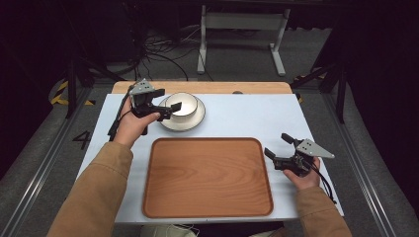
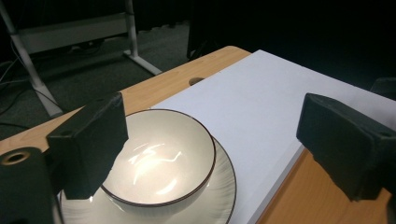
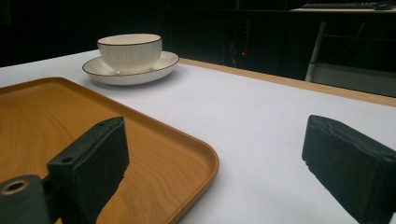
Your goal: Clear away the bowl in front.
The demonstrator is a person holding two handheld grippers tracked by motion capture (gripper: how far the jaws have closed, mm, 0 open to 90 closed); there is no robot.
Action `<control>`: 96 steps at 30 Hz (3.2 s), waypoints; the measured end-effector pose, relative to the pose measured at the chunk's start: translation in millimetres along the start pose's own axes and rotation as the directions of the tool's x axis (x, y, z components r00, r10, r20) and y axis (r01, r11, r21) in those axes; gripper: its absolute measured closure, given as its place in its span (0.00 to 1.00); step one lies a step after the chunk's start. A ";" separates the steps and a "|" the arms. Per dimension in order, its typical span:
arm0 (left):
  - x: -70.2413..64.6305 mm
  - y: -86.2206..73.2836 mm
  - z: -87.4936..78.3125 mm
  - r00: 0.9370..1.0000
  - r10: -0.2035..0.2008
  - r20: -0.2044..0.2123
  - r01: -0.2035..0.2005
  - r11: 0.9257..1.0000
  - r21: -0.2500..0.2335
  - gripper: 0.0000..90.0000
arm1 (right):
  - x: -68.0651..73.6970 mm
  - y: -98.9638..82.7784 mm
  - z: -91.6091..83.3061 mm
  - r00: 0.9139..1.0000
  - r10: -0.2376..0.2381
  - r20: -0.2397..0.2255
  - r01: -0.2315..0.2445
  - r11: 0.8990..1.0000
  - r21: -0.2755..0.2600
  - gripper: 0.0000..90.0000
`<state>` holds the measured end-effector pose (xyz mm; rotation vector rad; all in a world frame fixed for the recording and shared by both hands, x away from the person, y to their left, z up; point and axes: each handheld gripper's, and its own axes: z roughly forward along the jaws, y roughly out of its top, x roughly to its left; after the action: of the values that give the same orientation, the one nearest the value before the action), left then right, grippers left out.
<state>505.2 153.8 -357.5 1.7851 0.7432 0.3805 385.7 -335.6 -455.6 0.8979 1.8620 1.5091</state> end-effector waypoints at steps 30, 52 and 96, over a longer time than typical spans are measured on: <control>6.1 4.3 50.6 0.986 0.159 0.058 -0.170 0.931 0.322 0.24 | 0.7 0.8 2.0 1.000 -0.009 0.001 0.009 1.000 0.021 0.08; 10.4 -21.9 83.9 0.983 0.152 0.099 -0.179 0.901 0.395 0.44 | 0.1 1.1 2.9 1.000 -0.004 -0.003 0.004 1.000 0.030 0.08; -11.7 -25.7 106.3 0.916 0.387 0.108 -0.380 0.743 0.551 0.91 | -0.1 1.3 3.1 1.000 -0.001 -0.006 0.001 0.999 0.033 0.08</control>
<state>551.6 73.1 -416.2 2.5218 0.5128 0.4781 388.4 -333.7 -455.0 0.9082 1.8960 1.4856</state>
